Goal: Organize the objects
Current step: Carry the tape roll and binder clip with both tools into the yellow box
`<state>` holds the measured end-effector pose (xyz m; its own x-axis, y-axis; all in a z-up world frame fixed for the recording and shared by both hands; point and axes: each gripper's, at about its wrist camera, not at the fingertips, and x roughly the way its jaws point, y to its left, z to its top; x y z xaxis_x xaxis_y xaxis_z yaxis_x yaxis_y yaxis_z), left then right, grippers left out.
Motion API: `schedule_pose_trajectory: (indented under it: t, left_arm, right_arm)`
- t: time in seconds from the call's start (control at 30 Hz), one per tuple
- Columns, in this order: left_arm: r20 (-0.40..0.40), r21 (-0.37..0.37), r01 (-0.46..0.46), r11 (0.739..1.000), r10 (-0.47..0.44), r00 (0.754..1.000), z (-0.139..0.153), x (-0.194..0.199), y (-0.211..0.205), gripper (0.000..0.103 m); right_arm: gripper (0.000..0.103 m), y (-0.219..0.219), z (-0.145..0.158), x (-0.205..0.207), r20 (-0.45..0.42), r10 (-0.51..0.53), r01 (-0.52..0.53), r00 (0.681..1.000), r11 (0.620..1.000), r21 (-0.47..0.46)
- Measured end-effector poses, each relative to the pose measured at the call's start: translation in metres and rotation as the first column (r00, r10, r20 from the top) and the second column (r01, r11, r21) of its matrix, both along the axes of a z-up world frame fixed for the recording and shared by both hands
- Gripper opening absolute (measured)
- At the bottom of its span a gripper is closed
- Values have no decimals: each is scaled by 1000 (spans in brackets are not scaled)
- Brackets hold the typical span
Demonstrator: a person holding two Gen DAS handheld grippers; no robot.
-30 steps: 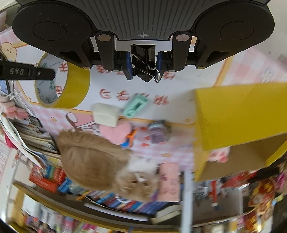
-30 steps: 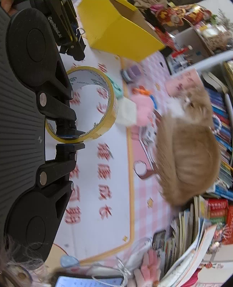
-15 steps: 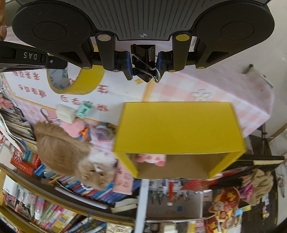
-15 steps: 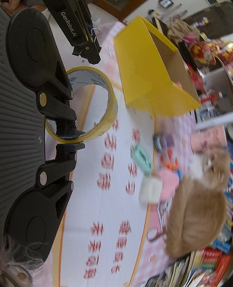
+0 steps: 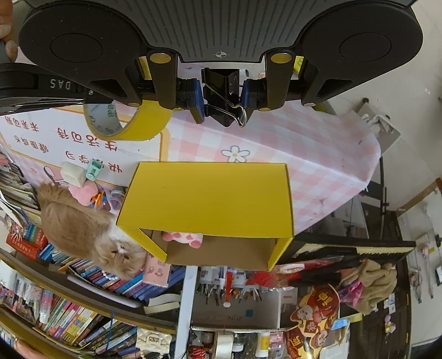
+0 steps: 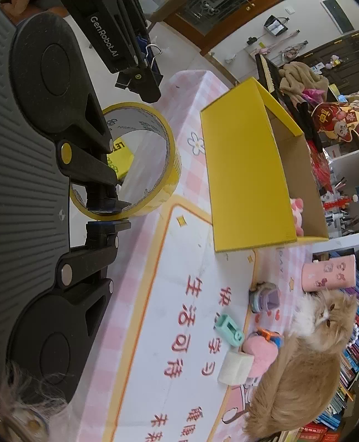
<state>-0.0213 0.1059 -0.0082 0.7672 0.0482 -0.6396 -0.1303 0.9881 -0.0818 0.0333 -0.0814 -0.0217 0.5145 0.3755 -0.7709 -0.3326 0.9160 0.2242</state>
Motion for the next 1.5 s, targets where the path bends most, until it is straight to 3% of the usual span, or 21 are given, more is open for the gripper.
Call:
schedule_pose_trajectory:
  t: [0.3, 0.53, 0.73, 0.97, 1.2, 1.5]
  left_arm:
    - [51, 15, 44, 999, -45, 998, 7, -17, 27, 25]
    - [172, 47, 74, 996, -81, 982, 38, -18, 35, 25]
    - [291, 42, 85, 995, -94, 952, 73, 6, 38, 25]
    - [382, 57, 61, 997, -78, 921, 102, 54, 37, 25]
    - [326, 80, 62, 995, -84, 942, 85, 114, 33, 25]
    - [169, 102, 57, 993, -73, 983, 41, 173, 25, 25]
  right_arm:
    - [6, 35, 4, -18, 28, -12, 12, 1000, 1000, -7]
    - [6, 48, 21, -20, 72, -39, 39, 997, 999, 4]
    - [6, 52, 62, 5, 184, -70, 62, 980, 997, 49]
    - [6, 55, 106, 59, 360, -89, 65, 929, 995, 81]
    - [6, 63, 102, 134, 389, -90, 81, 917, 996, 40]
    - [7, 88, 52, 194, 313, 113, -61, 943, 983, -171]
